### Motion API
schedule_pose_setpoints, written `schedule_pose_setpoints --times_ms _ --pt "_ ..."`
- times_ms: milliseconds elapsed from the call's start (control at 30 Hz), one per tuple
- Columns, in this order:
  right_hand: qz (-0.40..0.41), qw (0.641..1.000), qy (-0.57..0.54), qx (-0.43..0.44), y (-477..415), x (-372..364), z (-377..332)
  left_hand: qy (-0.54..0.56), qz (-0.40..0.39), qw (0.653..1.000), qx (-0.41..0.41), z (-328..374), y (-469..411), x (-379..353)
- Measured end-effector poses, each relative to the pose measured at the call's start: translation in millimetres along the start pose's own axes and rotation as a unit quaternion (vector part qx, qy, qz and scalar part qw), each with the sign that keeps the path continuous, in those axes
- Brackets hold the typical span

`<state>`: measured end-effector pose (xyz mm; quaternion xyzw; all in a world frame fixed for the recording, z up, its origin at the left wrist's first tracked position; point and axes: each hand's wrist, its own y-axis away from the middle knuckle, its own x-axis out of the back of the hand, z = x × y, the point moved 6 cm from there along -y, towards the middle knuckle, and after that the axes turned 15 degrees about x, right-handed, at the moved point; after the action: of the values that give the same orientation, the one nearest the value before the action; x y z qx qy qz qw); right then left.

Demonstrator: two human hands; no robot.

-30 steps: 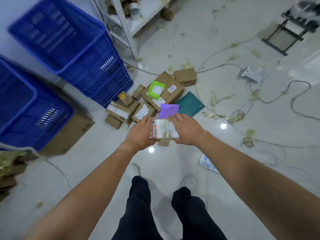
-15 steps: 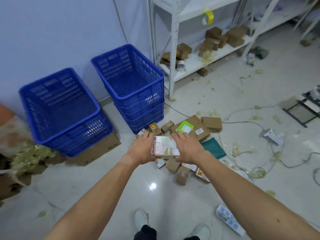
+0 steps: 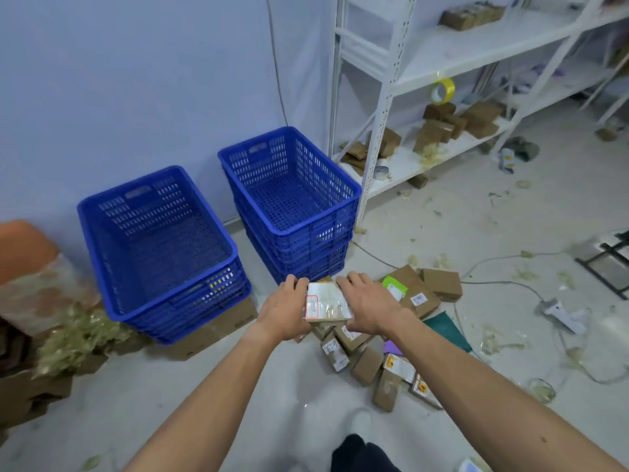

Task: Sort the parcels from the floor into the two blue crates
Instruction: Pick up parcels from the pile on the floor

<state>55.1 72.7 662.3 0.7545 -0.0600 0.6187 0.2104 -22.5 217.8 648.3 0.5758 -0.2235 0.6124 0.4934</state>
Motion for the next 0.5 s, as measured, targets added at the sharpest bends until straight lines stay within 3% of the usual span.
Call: schedule_pose_setpoints --times_ms 500 --pt "-0.002 0.998 0.02 0.062 -155 61 120 0.013 0.019 0.998 0.06 0 -173 58"
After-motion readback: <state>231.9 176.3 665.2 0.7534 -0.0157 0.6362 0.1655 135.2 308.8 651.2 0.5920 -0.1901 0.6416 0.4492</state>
